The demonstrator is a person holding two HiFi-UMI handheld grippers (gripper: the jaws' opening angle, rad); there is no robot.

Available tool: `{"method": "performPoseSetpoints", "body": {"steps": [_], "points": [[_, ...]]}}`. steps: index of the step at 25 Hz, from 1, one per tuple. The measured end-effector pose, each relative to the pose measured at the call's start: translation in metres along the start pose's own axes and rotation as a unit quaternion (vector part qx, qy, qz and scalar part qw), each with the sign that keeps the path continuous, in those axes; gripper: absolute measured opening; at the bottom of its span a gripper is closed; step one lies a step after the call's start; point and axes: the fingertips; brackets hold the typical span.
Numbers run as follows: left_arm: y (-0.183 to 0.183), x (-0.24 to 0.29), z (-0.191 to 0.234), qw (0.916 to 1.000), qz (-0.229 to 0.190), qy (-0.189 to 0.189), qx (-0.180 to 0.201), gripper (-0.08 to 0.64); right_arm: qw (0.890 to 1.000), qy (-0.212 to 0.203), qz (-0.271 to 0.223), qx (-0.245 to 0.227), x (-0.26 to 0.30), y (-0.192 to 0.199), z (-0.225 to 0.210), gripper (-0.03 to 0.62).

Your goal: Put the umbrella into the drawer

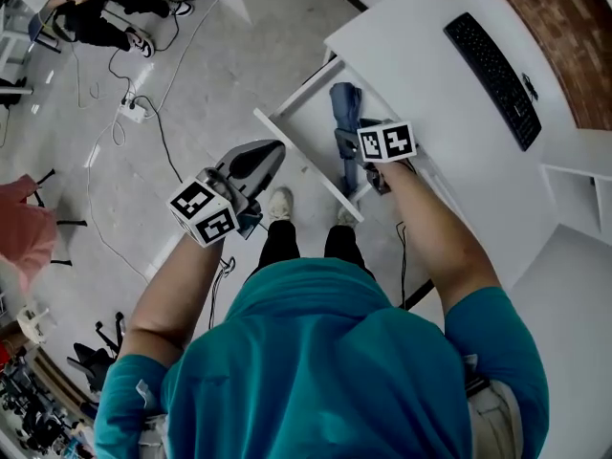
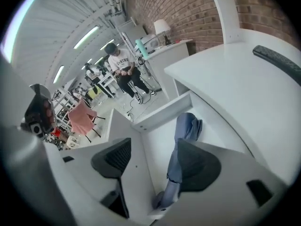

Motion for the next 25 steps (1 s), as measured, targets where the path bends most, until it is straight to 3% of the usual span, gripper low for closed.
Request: {"method": "performPoseSetpoints", "body": {"steps": [8, 12, 20, 25], "points": [[-0.026, -0.005, -0.024, 0.9998, -0.009, -0.005, 0.019, 0.005, 0.998, -0.023, -0.061, -0.008, -0.081, -0.024, 0.019, 0.282], [-0.041, -0.005, -0.037, 0.9995, -0.013, -0.007, 0.027, 0.005, 0.994, -0.054, -0.096, -0.022, -0.125, -0.036, 0.035, 0.282], [-0.068, -0.001, -0.066, 0.9982, -0.024, 0.001, 0.055, 0.005, 0.977, -0.097, -0.18, -0.062, -0.213, -0.056, 0.062, 0.281], [-0.09, 0.009, -0.079, 0.9963, -0.037, 0.006, 0.077, 0.005, 0.959, -0.114, -0.237, -0.107, -0.264, -0.075, 0.074, 0.274]]}}
Point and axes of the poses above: the fingertips, and each gripper's own axes: x forward along the fingers, z to its left, y out of its underside, and after that the axes turned 1 degree about y, right-handed
